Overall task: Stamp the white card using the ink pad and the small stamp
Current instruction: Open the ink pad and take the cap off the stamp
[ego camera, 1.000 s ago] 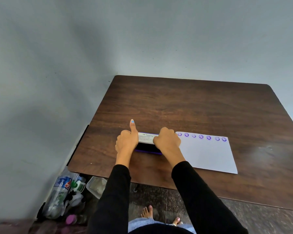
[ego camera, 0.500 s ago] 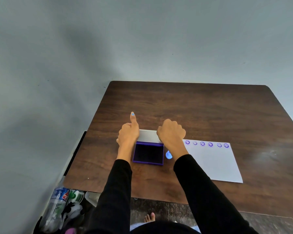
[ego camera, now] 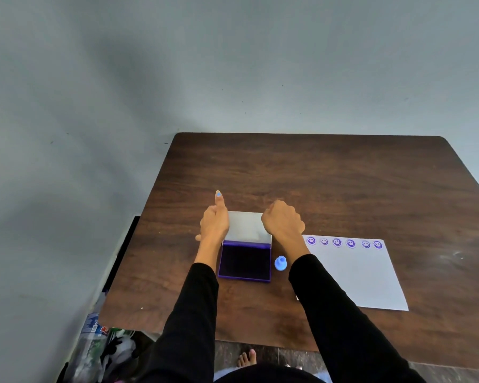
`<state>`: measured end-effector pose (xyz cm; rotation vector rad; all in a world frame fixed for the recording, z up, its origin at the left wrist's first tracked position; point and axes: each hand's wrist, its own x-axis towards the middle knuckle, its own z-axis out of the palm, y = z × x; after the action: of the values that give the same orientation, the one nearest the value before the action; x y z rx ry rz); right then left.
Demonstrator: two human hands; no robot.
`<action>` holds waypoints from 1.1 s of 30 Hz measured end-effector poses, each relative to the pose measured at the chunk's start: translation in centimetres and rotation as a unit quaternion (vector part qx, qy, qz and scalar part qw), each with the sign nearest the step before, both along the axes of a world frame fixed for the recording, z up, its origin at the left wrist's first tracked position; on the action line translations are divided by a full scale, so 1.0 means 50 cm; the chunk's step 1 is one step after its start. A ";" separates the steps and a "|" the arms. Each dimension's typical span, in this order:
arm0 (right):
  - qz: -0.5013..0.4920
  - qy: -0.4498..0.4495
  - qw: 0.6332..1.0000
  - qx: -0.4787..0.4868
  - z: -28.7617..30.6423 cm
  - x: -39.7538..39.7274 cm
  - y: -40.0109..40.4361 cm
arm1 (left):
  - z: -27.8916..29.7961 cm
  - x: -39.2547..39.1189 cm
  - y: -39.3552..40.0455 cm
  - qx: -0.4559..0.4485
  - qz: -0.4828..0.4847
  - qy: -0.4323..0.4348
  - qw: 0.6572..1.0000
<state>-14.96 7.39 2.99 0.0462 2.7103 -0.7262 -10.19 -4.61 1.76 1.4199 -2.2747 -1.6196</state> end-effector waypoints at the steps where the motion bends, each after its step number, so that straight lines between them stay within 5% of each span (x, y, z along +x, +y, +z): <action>1: 0.001 -0.004 1.000 -0.001 -0.003 0.000 0.000 | -0.001 0.000 0.000 0.007 0.001 0.001 1.000; 17: 0.040 0.013 0.997 -0.072 0.014 0.033 0.082 | 0.000 0.056 0.064 -0.047 -0.036 0.100 0.993; 24: 0.087 -0.046 0.993 -0.060 -0.009 0.086 0.115 | -0.024 0.096 0.107 -0.096 -0.115 0.059 0.987; 33: 0.102 -0.004 0.994 -0.048 -0.050 0.127 0.133 | -0.023 0.133 0.144 -0.128 -0.190 0.030 0.973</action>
<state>-8.60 14.04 0.50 -0.2473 2.6187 -0.7901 -3.56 2.57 0.62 0.9098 -2.7217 -1.3443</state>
